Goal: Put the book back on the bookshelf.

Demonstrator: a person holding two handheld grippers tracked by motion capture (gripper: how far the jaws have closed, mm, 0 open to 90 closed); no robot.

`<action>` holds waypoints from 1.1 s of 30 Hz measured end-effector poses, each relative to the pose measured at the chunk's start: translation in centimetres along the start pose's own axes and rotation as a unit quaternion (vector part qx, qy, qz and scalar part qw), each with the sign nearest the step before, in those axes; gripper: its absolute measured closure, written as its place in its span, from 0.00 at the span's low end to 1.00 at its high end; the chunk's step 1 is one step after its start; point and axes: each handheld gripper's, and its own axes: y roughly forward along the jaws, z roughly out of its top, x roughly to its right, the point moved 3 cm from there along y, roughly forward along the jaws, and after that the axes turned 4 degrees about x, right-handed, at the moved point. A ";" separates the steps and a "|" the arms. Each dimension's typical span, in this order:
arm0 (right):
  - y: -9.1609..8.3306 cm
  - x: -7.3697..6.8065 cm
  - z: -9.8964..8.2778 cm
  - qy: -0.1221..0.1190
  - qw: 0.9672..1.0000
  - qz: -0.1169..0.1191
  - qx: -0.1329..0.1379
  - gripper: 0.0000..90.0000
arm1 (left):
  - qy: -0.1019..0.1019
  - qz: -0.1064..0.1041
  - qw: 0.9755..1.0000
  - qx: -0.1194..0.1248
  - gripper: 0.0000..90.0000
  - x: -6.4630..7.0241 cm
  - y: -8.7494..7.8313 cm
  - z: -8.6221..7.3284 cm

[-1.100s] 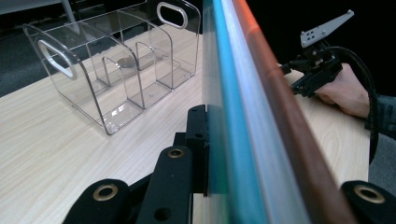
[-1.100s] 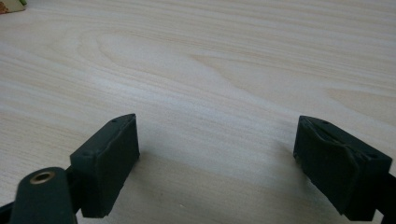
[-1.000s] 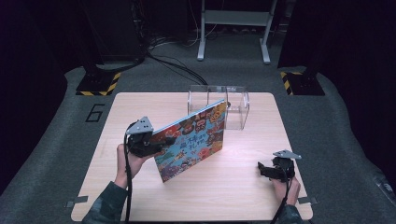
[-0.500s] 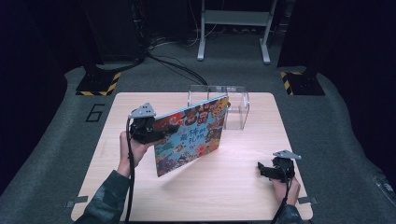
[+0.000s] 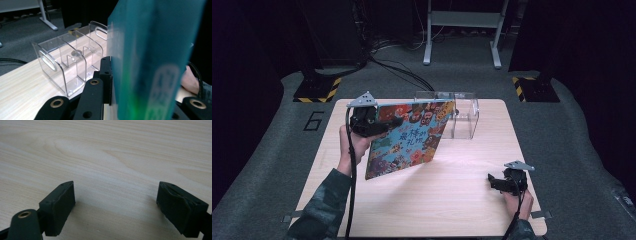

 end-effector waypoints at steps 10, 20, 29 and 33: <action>-0.1 0.1 0.0 -0.006 1.000 0.004 -0.005 0.16 | 0.001 -0.002 0.999 0.032 0.90 -0.3 -1.5 2.1; 0.0 0.1 0.0 -0.010 1.000 0.006 -0.003 0.16 | 0.003 0.011 0.999 0.047 0.90 -0.4 -2.0 3.3; 0.0 0.1 0.0 -0.009 1.000 0.006 -0.002 0.16 | -0.008 0.034 0.997 0.066 0.90 -0.6 -2.5 3.8; 0.0 0.1 0.0 -0.007 1.000 0.004 -0.001 0.16 | -0.017 0.051 0.995 0.080 0.90 -0.9 -2.8 3.8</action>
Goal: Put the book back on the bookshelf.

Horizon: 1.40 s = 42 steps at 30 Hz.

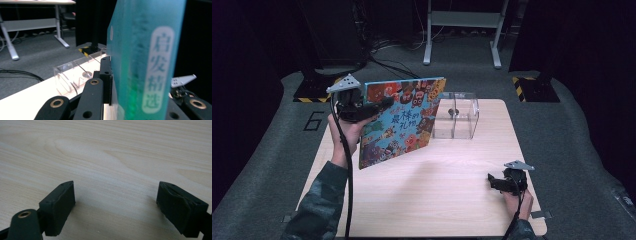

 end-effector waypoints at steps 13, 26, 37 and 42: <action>0.0 0.0 0.0 0.002 1.000 -0.001 0.000 0.16 | -0.005 0.067 0.997 0.036 0.90 -0.4 -0.2 0.3; 0.0 0.0 0.0 0.005 1.000 -0.002 0.001 0.16 | 0.000 0.093 0.995 0.035 0.90 -0.3 2.7 -0.3; 0.0 0.0 0.0 0.005 1.000 -0.004 0.002 0.16 | 0.008 0.103 0.994 0.038 0.89 -0.2 4.4 -0.2; 0.1 0.0 0.0 0.005 1.000 -0.005 0.001 0.16 | 0.002 0.110 0.993 0.047 0.89 -0.3 5.0 -0.4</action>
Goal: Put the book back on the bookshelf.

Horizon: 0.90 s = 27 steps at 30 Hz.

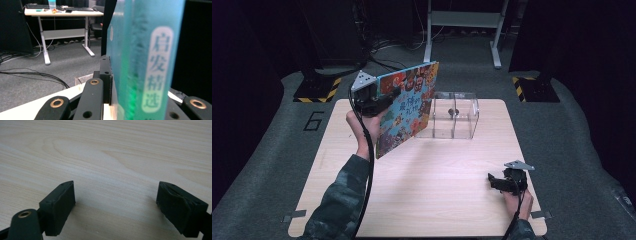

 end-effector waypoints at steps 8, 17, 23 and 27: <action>0.0 0.0 0.0 0.002 1.000 0.000 -0.001 0.16 | -0.003 0.015 1.000 0.004 0.89 -0.1 0.4 -0.3; 0.0 0.0 0.0 0.002 1.000 -0.001 -0.001 0.16 | 0.001 0.027 1.000 0.012 0.89 0.1 1.0 -0.6; 0.0 0.0 0.0 0.003 1.000 -0.001 0.000 0.16 | 0.004 0.033 0.999 0.024 0.89 0.5 1.6 -1.0; 0.0 0.0 0.0 0.003 1.000 -0.002 0.000 0.16 | 0.008 0.040 0.999 0.027 0.89 0.7 2.0 -1.5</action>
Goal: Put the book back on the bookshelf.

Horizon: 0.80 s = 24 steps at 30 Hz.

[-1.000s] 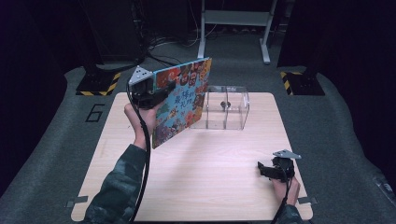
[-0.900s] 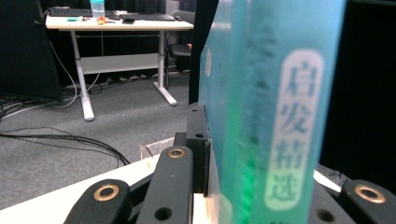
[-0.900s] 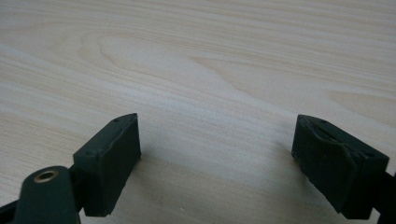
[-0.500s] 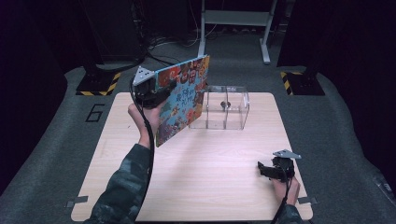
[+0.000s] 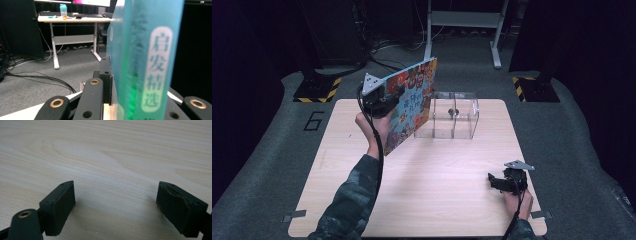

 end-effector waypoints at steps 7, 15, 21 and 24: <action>0.0 0.0 0.0 0.000 1.000 0.000 0.000 0.16 | -0.002 -0.001 1.000 0.000 0.89 -0.1 0.6 -0.7; 0.0 0.0 0.0 0.000 1.000 -0.001 0.000 0.17 | -0.004 0.000 1.000 0.012 0.89 0.0 1.1 -1.4; 0.0 0.0 0.0 0.000 1.000 -0.001 -0.001 0.17 | -0.003 0.006 1.000 0.025 0.89 0.1 1.3 -2.1; 0.0 0.0 0.0 0.000 1.000 -0.001 -0.001 0.17 | -0.003 0.004 1.000 0.024 0.89 0.2 1.4 -2.4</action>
